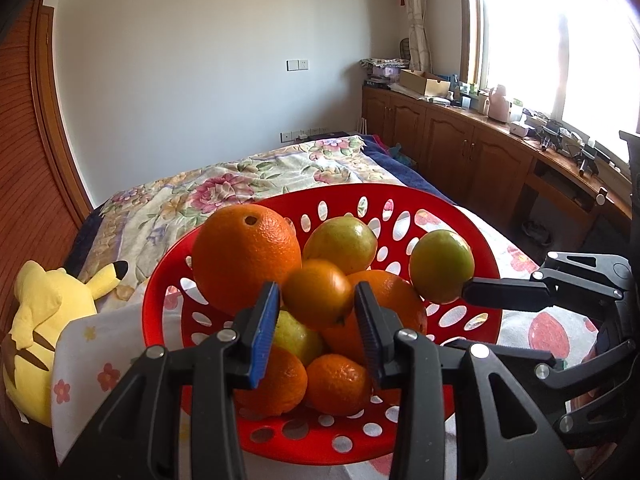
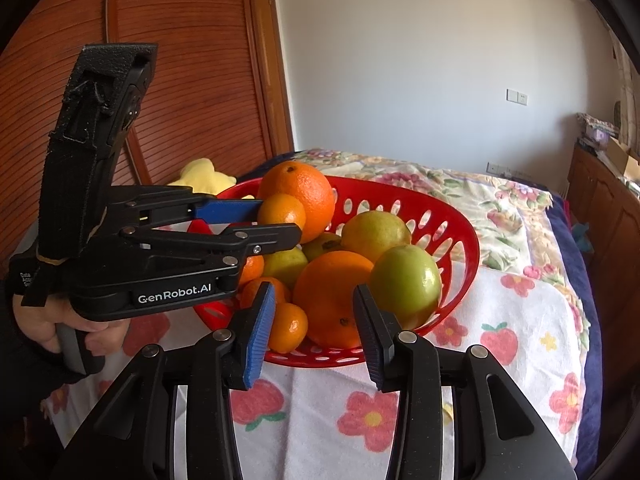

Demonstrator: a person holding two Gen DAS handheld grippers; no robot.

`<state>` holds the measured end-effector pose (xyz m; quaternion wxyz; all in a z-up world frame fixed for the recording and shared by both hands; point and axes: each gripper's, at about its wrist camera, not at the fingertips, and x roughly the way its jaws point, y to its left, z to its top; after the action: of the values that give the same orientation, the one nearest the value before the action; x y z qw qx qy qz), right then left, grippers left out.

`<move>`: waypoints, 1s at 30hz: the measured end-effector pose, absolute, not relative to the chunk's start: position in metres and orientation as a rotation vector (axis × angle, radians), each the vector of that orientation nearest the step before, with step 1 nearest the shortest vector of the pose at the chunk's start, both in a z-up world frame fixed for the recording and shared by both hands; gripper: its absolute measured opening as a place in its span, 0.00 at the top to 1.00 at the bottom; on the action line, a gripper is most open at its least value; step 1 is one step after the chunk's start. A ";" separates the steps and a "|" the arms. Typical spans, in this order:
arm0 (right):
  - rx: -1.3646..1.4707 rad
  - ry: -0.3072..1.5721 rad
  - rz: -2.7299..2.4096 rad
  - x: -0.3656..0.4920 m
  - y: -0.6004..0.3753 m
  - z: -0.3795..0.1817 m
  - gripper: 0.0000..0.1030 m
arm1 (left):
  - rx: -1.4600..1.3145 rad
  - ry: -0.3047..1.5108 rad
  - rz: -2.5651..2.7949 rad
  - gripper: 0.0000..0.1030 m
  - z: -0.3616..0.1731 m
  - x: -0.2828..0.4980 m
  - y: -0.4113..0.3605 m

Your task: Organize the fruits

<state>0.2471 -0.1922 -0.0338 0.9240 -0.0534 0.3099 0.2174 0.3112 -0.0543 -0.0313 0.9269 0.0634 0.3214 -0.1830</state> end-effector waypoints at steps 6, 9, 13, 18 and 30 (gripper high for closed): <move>-0.105 0.633 0.446 0.246 -0.192 -0.035 0.60 | 0.112 0.663 -0.362 0.53 -0.034 0.311 -0.051; -0.106 0.632 0.436 0.245 -0.191 -0.037 0.60 | 0.102 0.660 -0.355 0.52 -0.035 0.306 -0.047; -0.093 0.634 0.423 0.242 -0.191 -0.039 0.61 | 0.099 0.647 -0.336 0.51 -0.034 0.296 -0.043; -0.074 0.624 0.397 0.231 -0.192 -0.040 0.61 | 0.112 0.619 -0.304 0.49 -0.036 0.279 -0.038; -0.061 0.579 0.354 0.186 -0.187 -0.019 0.60 | 0.094 0.565 -0.290 0.43 -0.016 0.224 -0.022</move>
<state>0.1865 -0.1865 -0.0194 0.9424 -0.0299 0.2841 0.1738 0.2243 -0.0223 -0.0162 0.9490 0.0463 0.2774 -0.1427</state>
